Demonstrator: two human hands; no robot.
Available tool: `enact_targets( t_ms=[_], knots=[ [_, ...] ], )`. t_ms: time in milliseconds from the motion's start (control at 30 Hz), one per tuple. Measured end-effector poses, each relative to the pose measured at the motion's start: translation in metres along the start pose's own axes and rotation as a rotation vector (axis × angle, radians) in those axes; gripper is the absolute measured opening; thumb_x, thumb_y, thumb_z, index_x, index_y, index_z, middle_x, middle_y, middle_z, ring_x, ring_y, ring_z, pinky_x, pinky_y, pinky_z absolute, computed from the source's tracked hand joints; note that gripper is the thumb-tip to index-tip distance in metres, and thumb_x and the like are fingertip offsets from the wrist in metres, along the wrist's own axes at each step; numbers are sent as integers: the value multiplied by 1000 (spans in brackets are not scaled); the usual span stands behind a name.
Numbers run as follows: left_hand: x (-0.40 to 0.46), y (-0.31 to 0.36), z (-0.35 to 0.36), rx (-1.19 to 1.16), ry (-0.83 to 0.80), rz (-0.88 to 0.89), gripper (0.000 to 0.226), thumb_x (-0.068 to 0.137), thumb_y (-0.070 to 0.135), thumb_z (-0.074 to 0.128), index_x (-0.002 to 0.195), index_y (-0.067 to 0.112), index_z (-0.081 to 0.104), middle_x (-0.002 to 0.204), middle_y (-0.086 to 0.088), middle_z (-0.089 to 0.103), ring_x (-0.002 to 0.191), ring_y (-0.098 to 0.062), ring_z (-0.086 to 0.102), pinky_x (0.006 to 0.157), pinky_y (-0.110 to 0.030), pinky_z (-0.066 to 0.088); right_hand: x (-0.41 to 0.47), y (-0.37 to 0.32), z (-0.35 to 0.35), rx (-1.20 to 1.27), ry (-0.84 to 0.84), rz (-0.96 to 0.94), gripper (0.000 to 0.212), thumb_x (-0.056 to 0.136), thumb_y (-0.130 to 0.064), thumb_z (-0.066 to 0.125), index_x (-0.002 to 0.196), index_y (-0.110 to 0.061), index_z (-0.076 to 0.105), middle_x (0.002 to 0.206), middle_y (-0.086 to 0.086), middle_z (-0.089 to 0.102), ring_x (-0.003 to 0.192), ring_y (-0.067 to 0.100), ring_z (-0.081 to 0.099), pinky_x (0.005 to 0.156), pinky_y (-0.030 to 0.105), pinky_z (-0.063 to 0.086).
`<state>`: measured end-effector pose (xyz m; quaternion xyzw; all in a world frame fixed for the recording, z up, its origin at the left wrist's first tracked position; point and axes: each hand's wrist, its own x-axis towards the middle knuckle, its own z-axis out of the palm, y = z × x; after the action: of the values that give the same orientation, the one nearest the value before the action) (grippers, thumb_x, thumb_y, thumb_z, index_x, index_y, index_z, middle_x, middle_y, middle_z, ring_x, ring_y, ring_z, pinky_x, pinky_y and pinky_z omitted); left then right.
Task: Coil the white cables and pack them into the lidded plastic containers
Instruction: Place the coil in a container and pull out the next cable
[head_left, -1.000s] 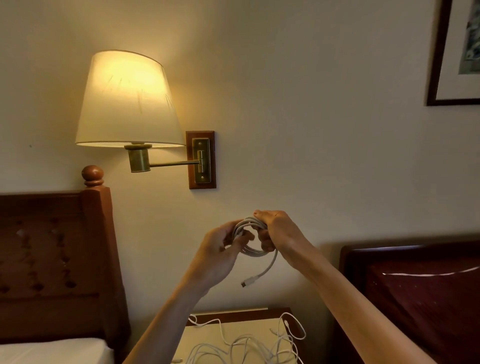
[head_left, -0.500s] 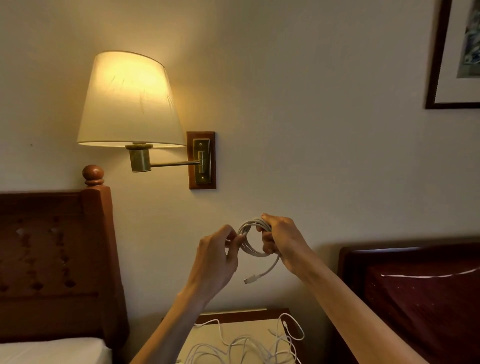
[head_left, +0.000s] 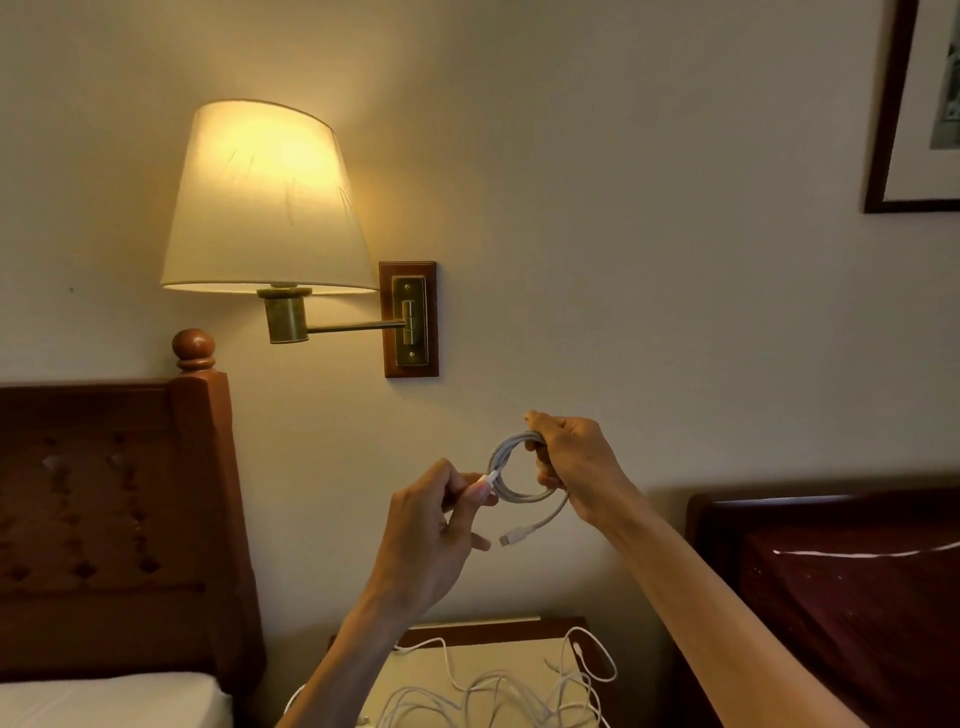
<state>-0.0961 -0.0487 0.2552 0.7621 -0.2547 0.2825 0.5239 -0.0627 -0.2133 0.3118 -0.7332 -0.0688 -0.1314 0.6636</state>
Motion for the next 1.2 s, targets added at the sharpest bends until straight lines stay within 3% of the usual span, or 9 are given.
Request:
enact_targets(
  t_ms=[100, 267, 400, 467, 567, 667, 833, 967, 1200],
  knots=[
    [6, -14, -11, 17, -9, -95, 17, 89, 29, 60, 86, 14, 56, 94, 6, 70, 87, -7, 67, 59, -35, 59, -3, 4, 4, -14, -88, -52, 44, 102, -30, 45, 63, -12, 55, 47, -5, 43, 41, 8, 38, 45, 20, 38],
    [13, -19, -16, 122, -200, -60, 36, 97, 11, 52, 129, 26, 47, 119, 16, 57, 111, 5, 51, 83, -11, 47, -8, 9, 13, -75, -134, -149, 42, 102, -30, 47, 65, -13, 57, 48, -7, 46, 42, 9, 39, 45, 21, 38],
    [19, -3, -12, -80, -287, -188, 15, 91, -2, 45, 95, 3, 59, 81, 1, 56, 74, -1, 52, 70, -20, 42, -8, 13, 18, -126, -156, -197, 44, 101, -32, 50, 66, -8, 61, 47, -6, 46, 43, 11, 40, 45, 23, 38],
    [21, 5, -12, -202, -293, -305, 13, 84, 20, 48, 81, 8, 53, 78, -2, 49, 77, -9, 47, 71, -22, 38, -8, 14, 21, -153, -148, -231, 42, 100, -32, 51, 66, -9, 59, 50, -3, 47, 44, 13, 41, 45, 25, 39],
    [24, 7, -3, -131, -272, -313, 51, 98, 51, 38, 92, 7, 62, 76, -3, 41, 73, -15, 39, 72, -23, 35, -7, 14, 23, -191, -151, -277, 42, 100, -34, 50, 70, -7, 61, 53, -2, 49, 45, 12, 45, 48, 27, 43],
    [31, 4, 9, -59, -117, -206, 49, 99, 42, 33, 107, 8, 66, 70, 1, 42, 66, -8, 40, 61, -13, 37, -7, 12, 23, -167, -177, -274, 41, 102, -37, 43, 74, -14, 63, 55, -3, 51, 51, 10, 48, 55, 28, 45],
    [32, 3, 13, -146, 52, -173, 39, 103, 32, 34, 83, 17, 64, 64, 1, 40, 55, 1, 42, 53, -9, 39, -18, 21, 8, -242, -125, -334, 27, 102, -27, 43, 98, -14, 66, 84, -1, 69, 78, 13, 67, 77, 26, 58],
    [32, -2, 14, -215, 126, -217, 42, 100, 37, 35, 66, 17, 50, 58, 2, 35, 51, -3, 34, 50, -14, 33, -32, 39, -8, -337, -81, -275, 7, 92, -24, 63, 92, -30, 66, 87, -9, 71, 82, 8, 67, 73, 21, 58],
    [30, -7, 22, -198, 152, -265, 45, 100, 40, 36, 69, 11, 51, 59, 2, 36, 52, -4, 32, 52, -18, 30, -43, 17, -16, 380, -107, 2, 13, 89, -10, 63, 94, -3, 72, 81, 13, 74, 75, 20, 73, 68, 23, 58]
  ],
)
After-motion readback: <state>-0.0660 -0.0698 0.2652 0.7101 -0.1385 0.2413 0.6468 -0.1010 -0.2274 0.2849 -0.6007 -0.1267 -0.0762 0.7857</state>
